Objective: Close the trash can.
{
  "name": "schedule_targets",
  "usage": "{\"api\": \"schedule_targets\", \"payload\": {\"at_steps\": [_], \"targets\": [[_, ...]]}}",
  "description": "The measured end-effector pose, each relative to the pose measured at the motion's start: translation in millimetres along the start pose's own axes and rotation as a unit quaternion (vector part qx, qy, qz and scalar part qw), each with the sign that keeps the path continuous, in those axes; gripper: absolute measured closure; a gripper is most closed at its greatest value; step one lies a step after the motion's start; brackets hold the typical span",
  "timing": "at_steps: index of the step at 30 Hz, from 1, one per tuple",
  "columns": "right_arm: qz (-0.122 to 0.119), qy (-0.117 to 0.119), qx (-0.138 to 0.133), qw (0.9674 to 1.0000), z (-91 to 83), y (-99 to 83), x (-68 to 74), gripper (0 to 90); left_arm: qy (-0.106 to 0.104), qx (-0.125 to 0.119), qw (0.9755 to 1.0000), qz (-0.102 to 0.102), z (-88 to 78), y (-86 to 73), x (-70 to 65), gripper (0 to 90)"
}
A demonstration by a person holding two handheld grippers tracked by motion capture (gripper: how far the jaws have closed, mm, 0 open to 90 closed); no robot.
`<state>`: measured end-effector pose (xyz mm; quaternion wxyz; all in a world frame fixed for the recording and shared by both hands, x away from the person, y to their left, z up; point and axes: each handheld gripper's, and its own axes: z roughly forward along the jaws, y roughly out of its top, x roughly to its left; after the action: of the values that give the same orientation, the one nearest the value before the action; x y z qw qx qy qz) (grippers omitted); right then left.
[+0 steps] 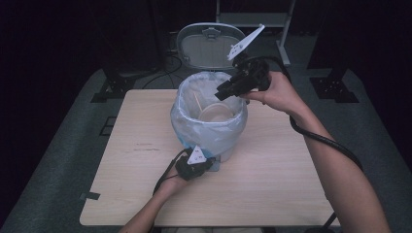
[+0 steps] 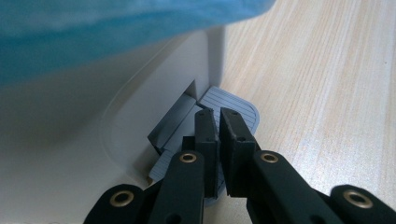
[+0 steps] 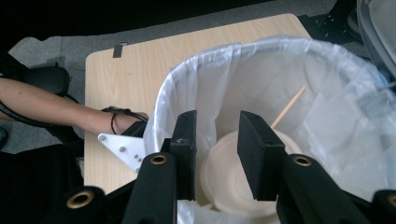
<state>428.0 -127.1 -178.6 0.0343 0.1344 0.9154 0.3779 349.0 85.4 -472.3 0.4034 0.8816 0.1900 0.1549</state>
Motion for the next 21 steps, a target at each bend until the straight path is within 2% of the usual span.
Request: {"api": "schedule_targets", "payload": {"at_steps": [21], "targets": [[0.027,-0.007,-0.02,0.9994,-22.0,-40.0,-0.2,61.9,0.0,-0.001,1.0,-0.002,0.0,-0.2,0.1,86.6]]}}
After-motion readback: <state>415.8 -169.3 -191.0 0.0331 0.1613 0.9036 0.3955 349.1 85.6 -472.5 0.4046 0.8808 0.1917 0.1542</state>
